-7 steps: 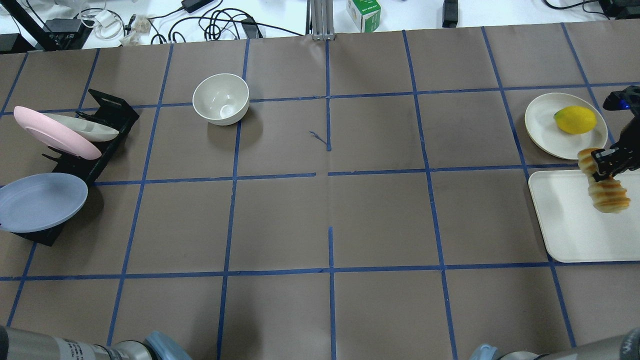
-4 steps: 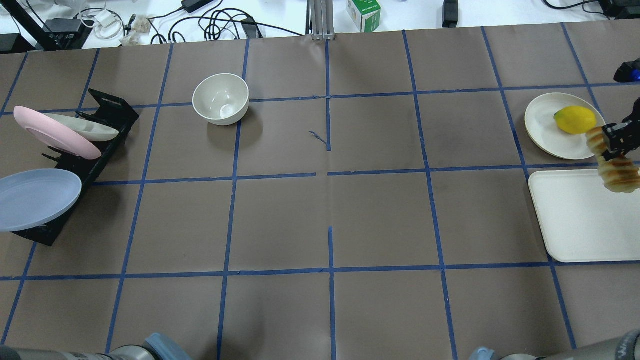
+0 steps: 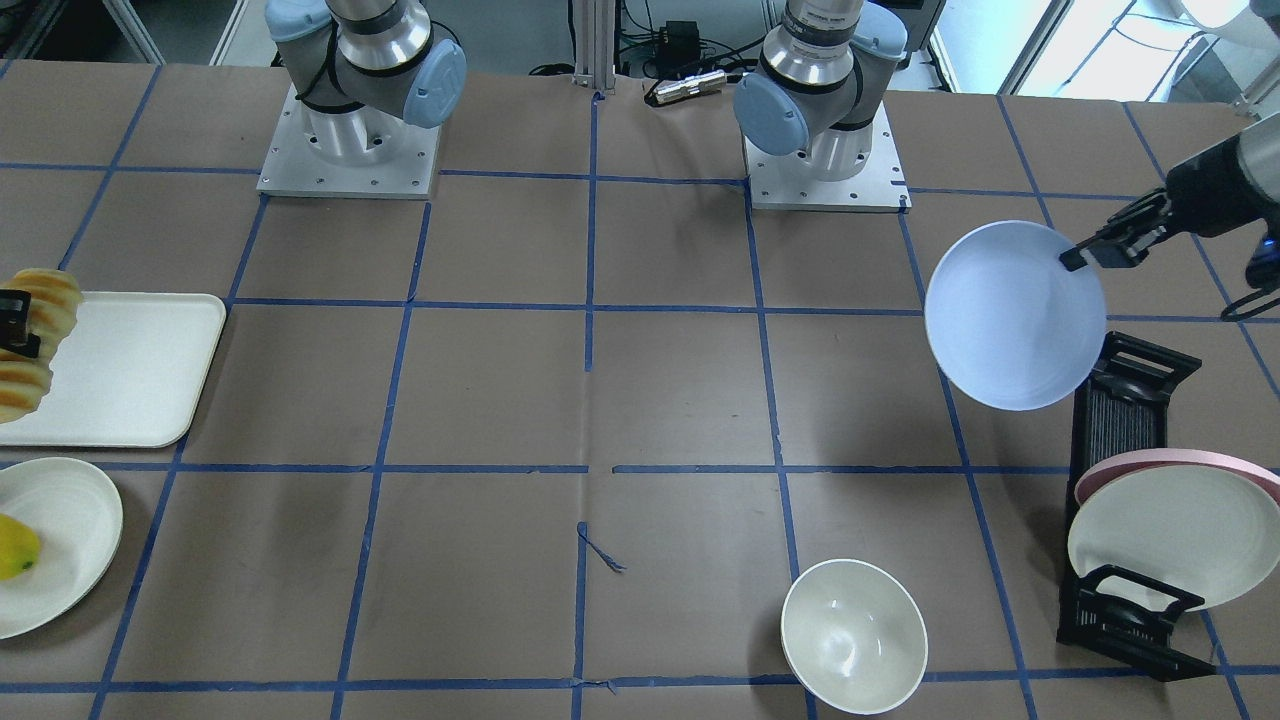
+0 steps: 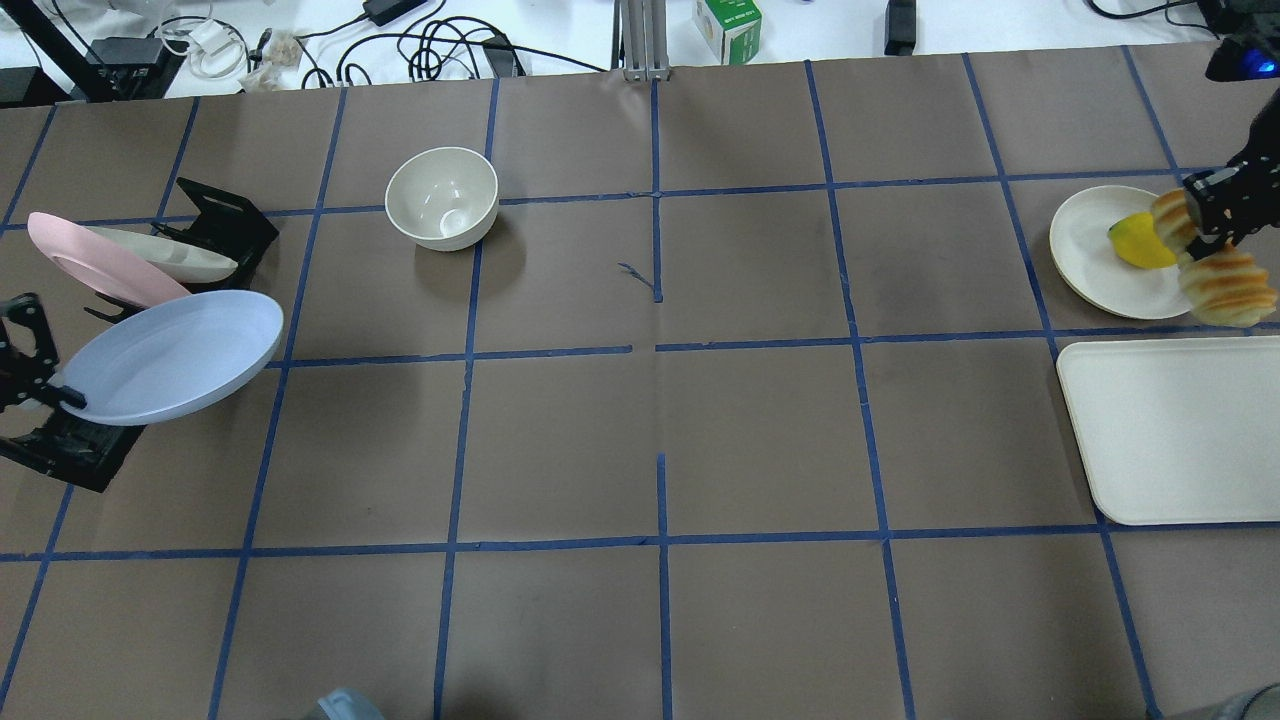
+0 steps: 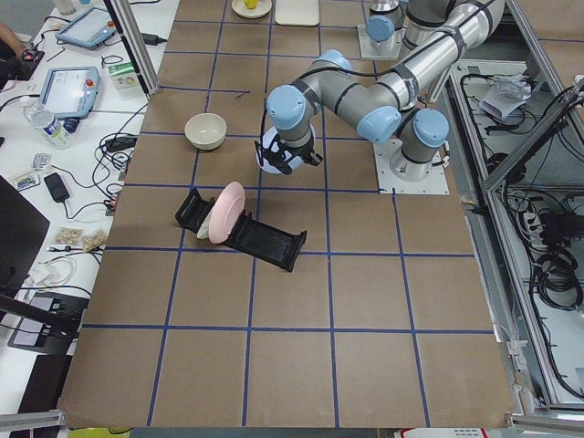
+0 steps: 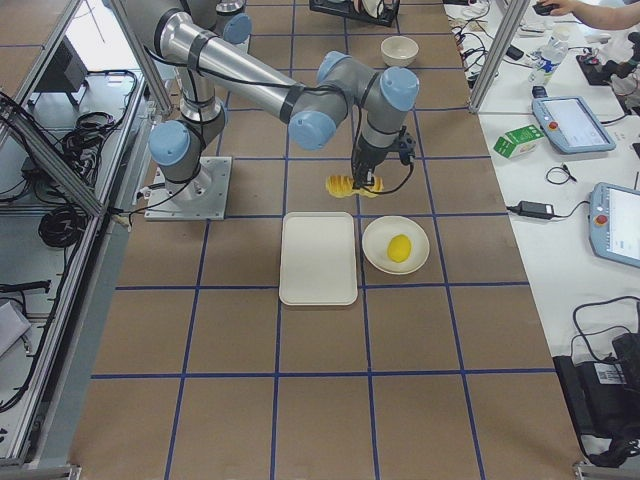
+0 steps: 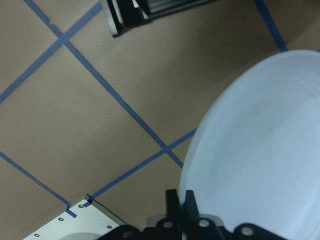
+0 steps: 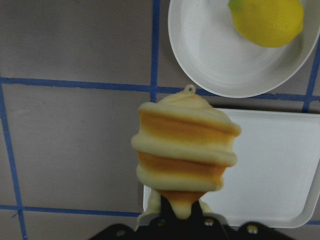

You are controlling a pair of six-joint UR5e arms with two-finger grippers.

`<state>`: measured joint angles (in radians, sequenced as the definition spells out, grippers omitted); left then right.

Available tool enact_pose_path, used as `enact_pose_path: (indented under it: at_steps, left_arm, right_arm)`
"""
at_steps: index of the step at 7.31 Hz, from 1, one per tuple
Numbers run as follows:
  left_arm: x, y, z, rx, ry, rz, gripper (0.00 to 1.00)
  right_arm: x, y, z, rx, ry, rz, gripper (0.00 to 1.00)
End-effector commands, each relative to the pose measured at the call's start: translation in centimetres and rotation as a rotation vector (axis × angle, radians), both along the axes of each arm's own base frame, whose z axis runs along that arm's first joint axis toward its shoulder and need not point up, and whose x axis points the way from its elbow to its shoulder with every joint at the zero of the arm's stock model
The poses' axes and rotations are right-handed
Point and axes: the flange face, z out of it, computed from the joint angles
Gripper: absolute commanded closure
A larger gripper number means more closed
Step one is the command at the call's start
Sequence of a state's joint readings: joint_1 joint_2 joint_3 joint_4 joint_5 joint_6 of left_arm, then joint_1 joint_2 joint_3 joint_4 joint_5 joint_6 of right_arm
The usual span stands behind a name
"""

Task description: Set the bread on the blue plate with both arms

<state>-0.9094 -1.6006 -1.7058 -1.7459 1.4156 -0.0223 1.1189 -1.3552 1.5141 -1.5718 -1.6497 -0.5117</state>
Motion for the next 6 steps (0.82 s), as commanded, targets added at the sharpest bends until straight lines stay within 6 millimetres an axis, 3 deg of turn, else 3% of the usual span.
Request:
enact_pose_path:
  at_steps: [1,2,3,4,5,6]
  left_arm:
    - [-13.9,-5.8,0.5,-0.251,0.055,-0.324,1.00]
    - [-19.1,-7.4,-0.8,-0.322,0.042,-0.432,1.00]
    - [-25.1,-8.5,-3.8,-0.425,0.059,-0.537,1.00]
    - [-29.7,-8.2,-9.2,-0.487,0.068,-0.609,1.00]
    - [-33.2,-7.5,-13.3,-0.552,0.059,-0.660,1.00]
    - [-35.7,-7.0,-17.2,-0.504,0.098,-0.646,1.00]
  right_arm:
    - [5.6,-0.4,2.6,0.004,0.007,-0.017,1.00]
    - [8.1,-0.2,3.4,-0.001,0.017,-0.034,1.00]
    - [10.6,0.2,4.1,-0.008,0.028,-0.046,1.00]
    - [12.4,0.3,4.0,-0.010,0.009,-0.046,1.00]
    - [12.6,0.3,3.7,-0.006,0.003,-0.046,1.00]
    - [12.7,0.5,3.7,0.002,0.001,-0.049,1.00]
